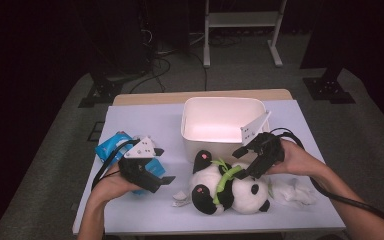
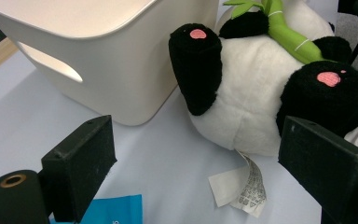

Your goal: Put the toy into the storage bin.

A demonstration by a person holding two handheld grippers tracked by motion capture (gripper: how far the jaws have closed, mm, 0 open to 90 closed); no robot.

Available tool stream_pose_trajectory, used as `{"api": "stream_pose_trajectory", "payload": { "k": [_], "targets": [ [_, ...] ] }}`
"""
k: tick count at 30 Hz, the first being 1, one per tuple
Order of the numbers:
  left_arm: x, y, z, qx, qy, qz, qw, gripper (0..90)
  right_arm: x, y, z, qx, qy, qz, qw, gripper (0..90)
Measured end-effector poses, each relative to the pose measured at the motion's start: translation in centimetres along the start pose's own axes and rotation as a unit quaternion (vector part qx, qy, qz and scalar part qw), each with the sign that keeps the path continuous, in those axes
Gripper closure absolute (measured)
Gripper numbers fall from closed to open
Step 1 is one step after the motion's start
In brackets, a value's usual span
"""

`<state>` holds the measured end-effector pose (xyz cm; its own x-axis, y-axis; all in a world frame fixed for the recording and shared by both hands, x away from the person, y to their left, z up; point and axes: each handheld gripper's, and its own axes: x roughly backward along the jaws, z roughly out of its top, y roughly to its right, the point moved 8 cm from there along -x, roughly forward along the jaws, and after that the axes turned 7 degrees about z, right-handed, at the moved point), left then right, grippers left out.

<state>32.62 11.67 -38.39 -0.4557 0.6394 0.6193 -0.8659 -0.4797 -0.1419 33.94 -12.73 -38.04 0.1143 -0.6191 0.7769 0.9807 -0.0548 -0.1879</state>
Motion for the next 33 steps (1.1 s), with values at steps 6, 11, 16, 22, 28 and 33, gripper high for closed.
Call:
{"api": "stream_pose_trajectory", "payload": {
  "k": [6, 11, 16, 22, 28, 33],
  "targets": [
    [-0.2, 0.1, 0.1, 0.001, 0.0, -0.001, 1.0, 9.7, -0.5, 0.0, -0.3, -0.005, -0.003, -0.01, 0.9999, 24.7],
    [-0.1, 0.2, 0.1, -0.001, 0.0, -0.001, 1.0, 9.6, -1.2, -0.2, -0.6, -0.006, -0.006, -0.007, 0.9999, 22.3],
    [-0.1, 0.1, -0.1, 0.002, -0.003, 0.0, 1.0, 9.7, -1.8, -0.2, -0.8, -0.004, -0.01, -0.005, 0.9999, 21.3],
    [-0.3, 0.2, 0.0, 0.001, -0.004, -0.001, 1.0, 9.7, -2.3, -0.3, -1.1, 0.004, -0.018, -0.001, 0.9998, 32.6],
    [-0.2, 0.2, 0.0, 0.001, -0.003, -0.001, 1.0, 9.7, -2.2, -0.5, -1.2, 0.007, -0.009, 0.001, 0.9999, 46.8],
    [-0.3, 0.2, -0.1, 0.0, -0.005, -0.002, 1.0, 9.7, -2.1, -0.4, -1.1, 0.012, -0.012, -0.003, 0.9999, 57.3]
  ]
}}
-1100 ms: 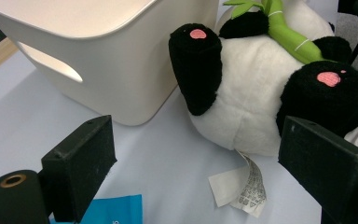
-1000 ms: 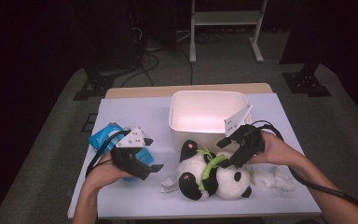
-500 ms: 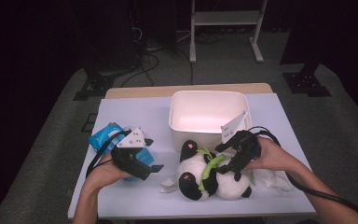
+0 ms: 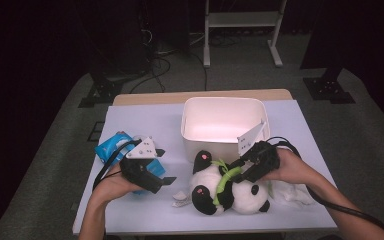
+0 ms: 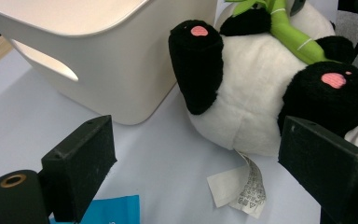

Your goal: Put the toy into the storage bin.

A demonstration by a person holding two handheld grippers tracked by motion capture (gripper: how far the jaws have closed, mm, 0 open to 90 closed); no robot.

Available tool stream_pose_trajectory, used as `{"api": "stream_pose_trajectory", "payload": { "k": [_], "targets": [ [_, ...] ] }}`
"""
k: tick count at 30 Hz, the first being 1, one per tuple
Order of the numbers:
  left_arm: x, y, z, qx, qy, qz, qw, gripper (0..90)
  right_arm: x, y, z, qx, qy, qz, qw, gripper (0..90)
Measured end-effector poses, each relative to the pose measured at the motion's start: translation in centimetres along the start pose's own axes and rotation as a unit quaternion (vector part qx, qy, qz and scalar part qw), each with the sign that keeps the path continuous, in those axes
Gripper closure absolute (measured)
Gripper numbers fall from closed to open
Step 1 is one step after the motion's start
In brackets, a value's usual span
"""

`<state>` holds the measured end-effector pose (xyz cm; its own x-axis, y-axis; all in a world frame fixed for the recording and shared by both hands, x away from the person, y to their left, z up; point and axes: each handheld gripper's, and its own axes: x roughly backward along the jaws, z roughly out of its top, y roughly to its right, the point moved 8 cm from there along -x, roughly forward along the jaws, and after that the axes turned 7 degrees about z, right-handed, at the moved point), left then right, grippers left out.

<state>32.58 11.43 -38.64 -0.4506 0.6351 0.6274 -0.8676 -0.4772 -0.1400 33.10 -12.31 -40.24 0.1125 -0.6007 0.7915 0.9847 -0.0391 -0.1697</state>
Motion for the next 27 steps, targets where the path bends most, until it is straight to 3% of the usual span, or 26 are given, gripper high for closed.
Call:
{"api": "stream_pose_trajectory", "payload": {
  "k": [10, 27],
  "targets": [
    [-0.02, -0.09, -0.09, 0.004, 0.0, 0.002, 1.0, 9.6, 0.31, -0.55, 0.05, 0.009, 0.009, 0.008, 0.9999, 71.5],
    [-0.01, -0.06, -0.15, 0.008, 0.0, 0.002, 1.0, 9.7, 0.88, -0.87, 0.77, 0.032, 0.011, -0.007, 0.9994, 75.3]
  ]
}}
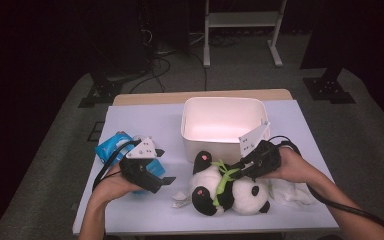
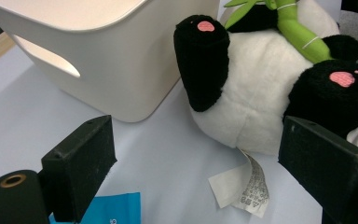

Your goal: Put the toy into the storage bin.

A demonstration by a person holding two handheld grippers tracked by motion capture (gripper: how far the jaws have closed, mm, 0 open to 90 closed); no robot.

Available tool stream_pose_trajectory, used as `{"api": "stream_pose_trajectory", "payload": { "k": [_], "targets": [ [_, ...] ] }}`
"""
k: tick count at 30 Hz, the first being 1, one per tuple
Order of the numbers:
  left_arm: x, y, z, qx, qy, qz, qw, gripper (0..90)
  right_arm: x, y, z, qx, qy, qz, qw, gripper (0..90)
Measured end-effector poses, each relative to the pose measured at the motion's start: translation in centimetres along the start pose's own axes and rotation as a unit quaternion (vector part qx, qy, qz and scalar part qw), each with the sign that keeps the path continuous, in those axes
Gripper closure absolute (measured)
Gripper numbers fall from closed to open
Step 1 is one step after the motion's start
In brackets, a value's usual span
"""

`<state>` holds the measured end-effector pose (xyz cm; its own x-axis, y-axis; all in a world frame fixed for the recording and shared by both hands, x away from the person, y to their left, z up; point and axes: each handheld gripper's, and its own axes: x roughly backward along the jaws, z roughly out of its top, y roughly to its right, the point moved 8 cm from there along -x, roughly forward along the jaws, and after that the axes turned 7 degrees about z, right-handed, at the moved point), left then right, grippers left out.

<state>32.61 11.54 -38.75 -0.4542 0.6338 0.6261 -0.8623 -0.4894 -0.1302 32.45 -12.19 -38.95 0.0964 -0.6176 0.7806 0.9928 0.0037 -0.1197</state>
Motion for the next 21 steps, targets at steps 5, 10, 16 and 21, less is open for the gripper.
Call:
{"api": "stream_pose_trajectory", "payload": {
  "k": [5, 10, 16, 21],
  "targets": [
    [0.03, -0.09, -0.06, -0.001, -0.001, 0.002, 1.0, 9.7, 0.17, -0.06, 0.26, 0.004, 0.003, -0.001, 1.0, 75.9],
    [0.17, -0.27, -0.19, 0.0, -0.002, 0.003, 1.0, 9.7, 0.28, -0.04, 0.43, 0.006, 0.005, -0.003, 1.0, 76.0],
    [0.29, -0.46, -0.32, 0.002, -0.002, 0.006, 1.0, 9.6, 0.68, 0.09, 0.64, 0.006, 0.01, -0.004, 0.9999, 76.3],
    [0.33, -0.42, -0.25, 0.0, 0.0, 0.005, 1.0, 9.6, 0.82, 0.2, 0.93, 0.01, 0.01, -0.007, 0.9999, 76.5]
  ]
}}
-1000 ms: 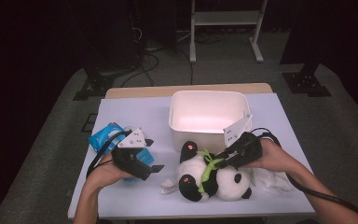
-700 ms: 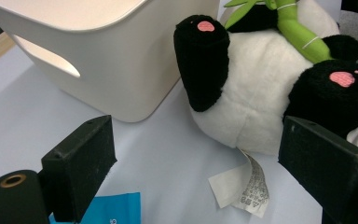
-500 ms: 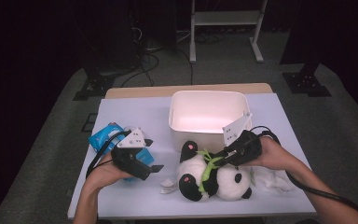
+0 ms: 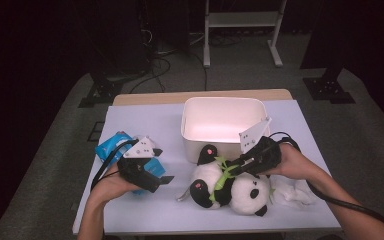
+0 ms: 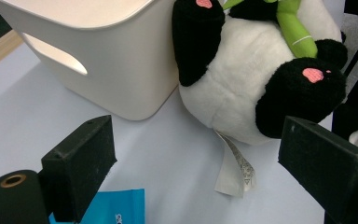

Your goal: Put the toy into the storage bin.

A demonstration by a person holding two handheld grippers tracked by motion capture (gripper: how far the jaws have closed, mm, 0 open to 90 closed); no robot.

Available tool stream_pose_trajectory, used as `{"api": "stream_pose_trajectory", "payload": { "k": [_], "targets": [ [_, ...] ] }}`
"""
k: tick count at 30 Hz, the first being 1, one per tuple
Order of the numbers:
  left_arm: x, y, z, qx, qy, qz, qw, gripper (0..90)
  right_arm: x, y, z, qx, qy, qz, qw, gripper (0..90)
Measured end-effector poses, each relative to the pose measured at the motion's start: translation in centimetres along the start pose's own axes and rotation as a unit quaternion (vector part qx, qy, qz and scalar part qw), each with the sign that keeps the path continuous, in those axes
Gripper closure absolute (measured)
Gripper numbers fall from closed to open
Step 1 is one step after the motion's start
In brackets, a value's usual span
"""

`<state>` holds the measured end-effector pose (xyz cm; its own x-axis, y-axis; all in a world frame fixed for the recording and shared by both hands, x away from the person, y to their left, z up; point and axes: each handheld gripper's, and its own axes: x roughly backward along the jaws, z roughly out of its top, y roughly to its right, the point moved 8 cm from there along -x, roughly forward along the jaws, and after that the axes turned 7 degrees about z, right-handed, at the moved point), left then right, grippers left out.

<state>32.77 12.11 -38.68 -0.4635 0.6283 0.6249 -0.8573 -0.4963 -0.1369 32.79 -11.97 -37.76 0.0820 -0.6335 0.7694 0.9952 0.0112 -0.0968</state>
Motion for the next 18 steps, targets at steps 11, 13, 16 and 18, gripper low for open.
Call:
{"api": "stream_pose_trajectory", "payload": {
  "k": [11, 13, 16, 18],
  "targets": [
    [0.2, -0.3, -0.2, 0.005, 0.0, 0.004, 1.0, 9.7, 0.7, 0.1, 0.8, 0.0, 0.001, 0.0, 1.0, 76.6],
    [0.2, -0.3, -0.2, 0.005, 0.0, 0.004, 1.0, 9.7, 0.9, 0.1, 1.0, 0.002, 0.001, 0.0, 1.0, 76.7],
    [0.1, -0.4, -0.3, 0.007, 0.001, 0.006, 1.0, 9.6, 1.3, 0.1, 1.3, 0.004, -0.001, -0.001, 1.0, 76.7],
    [0.2, -0.5, -0.3, 0.007, -0.001, 0.005, 1.0, 9.6, 1.5, 0.0, 1.5, 0.004, 0.001, -0.001, 1.0, 76.7]
  ]
}}
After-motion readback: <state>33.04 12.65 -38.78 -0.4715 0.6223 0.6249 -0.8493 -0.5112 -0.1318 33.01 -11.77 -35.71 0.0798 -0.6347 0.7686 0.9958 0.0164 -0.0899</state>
